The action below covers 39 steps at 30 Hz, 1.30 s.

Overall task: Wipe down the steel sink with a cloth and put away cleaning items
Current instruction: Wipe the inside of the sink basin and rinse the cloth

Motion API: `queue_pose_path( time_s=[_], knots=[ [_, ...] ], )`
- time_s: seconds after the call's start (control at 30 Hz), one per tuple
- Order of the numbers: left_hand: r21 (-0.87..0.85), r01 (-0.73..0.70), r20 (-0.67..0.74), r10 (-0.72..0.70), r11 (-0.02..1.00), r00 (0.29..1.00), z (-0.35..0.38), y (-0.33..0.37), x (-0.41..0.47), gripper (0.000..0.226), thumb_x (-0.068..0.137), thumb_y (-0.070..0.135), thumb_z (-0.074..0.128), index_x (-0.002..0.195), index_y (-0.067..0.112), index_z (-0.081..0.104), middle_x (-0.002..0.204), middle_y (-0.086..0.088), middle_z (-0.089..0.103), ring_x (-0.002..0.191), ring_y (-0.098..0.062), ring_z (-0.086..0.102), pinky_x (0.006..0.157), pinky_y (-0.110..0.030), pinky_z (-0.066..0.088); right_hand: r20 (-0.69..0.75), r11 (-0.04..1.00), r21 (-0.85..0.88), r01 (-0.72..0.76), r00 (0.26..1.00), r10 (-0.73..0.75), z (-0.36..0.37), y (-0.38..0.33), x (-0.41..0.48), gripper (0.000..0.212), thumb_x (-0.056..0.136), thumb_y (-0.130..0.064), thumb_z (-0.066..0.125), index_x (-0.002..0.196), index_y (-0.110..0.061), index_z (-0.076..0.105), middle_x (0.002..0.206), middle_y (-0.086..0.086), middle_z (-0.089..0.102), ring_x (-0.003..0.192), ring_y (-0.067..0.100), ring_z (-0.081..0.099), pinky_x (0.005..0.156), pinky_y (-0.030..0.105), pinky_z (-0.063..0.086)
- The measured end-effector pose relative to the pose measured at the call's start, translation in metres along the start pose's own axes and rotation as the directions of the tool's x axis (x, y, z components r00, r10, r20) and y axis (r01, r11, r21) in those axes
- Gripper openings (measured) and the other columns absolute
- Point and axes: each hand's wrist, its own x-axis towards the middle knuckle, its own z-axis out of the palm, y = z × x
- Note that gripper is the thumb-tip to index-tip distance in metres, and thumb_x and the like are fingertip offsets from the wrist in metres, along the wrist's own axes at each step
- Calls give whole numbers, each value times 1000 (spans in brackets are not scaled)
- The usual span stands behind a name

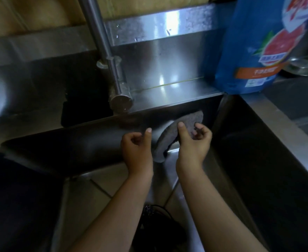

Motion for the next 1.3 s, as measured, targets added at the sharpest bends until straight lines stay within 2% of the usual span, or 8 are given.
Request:
queue_pose_path(
  time_s=[0.17, 0.33, 0.5, 0.63, 0.83, 1.03, 1.17, 1.3],
  knots=[
    [12, 23, 8, -23, 1000, 1000, 19, 5, -7, 19, 83, 31, 64, 76, 28, 47, 82, 6, 55, 73, -2, 52, 61, -11, 39, 53, 990, -99, 103, 994, -98, 11, -15, 12, 40, 72, -9, 77, 87, -29, 46, 110, 12, 49, 86, 5, 48, 80, 13, 43],
    [37, 29, 0, -29, 999, 1000, 27, 10, -3, 20, 84, 31, 63, 73, 27, 46, 79, 7, 54, 72, -5, 52, 68, -22, 40, 73, 957, -209, 201, 979, -190, 12, -11, 13, 41, 73, -11, 77, 93, -23, 44, 95, -12, 38, 83, 0, 48, 80, 12, 41],
    [63, 45, -41, -42, 997, 998, 29, 8, 3, 19, 86, 31, 61, 74, 24, 47, 75, 8, 53, 69, -8, 51, 68, -22, 36, 81, 945, -253, 207, 978, -193, 9, -2, 19, 43, 72, -9, 77, 90, -24, 42, 94, -13, 36, 83, 0, 47, 84, 24, 44],
    [89, 24, -88, -16, 996, 996, 16, -3, 6, 17, 88, 29, 58, 85, 13, 52, 74, 6, 52, 72, -12, 49, 67, -20, 35, 86, 930, -310, 196, 980, -178, 2, 9, 23, 41, 73, -12, 77, 92, -22, 42, 101, -1, 39, 80, -3, 47, 69, -2, 33],
    [160, 39, -83, -26, 986, 996, -3, -15, -1, 17, 88, 27, 58, 85, 12, 53, 82, -4, 56, 77, -16, 50, 63, -19, 32, 98, 914, -384, 132, 990, -102, -4, 2, 23, 40, 73, -15, 77, 90, -21, 42, 104, 3, 45, 73, -4, 46, 61, -6, 30],
    [191, 87, -64, -76, 978, 995, -20, -10, -23, 19, 88, 35, 56, 75, 24, 49, 74, 10, 53, 67, -1, 48, 55, -19, 32, 184, 933, -352, 81, 983, -16, -16, -23, 9, 40, 73, -10, 77, 87, -27, 44, 115, 19, 51, 94, 16, 53, 90, 33, 48],
    [190, 89, -76, -76, 978, 994, -38, -5, -39, 20, 87, 34, 57, 72, 26, 48, 71, 11, 52, 65, 1, 46, 56, -19, 36, 265, 922, -376, 89, 964, 14, -29, -41, -12, 41, 73, -12, 76, 88, -34, 45, 116, 15, 51, 102, 22, 56, 93, 43, 48],
    [161, 81, -71, -71, 984, 995, -58, 6, -64, 21, 87, 33, 59, 69, 30, 47, 71, 13, 53, 63, 2, 48, 52, -6, 37, 336, 891, -440, 111, 940, 49, -46, -60, -39, 40, 73, -10, 76, 95, -27, 47, 117, 15, 51, 101, 22, 56, 92, 45, 49]
  ],
)
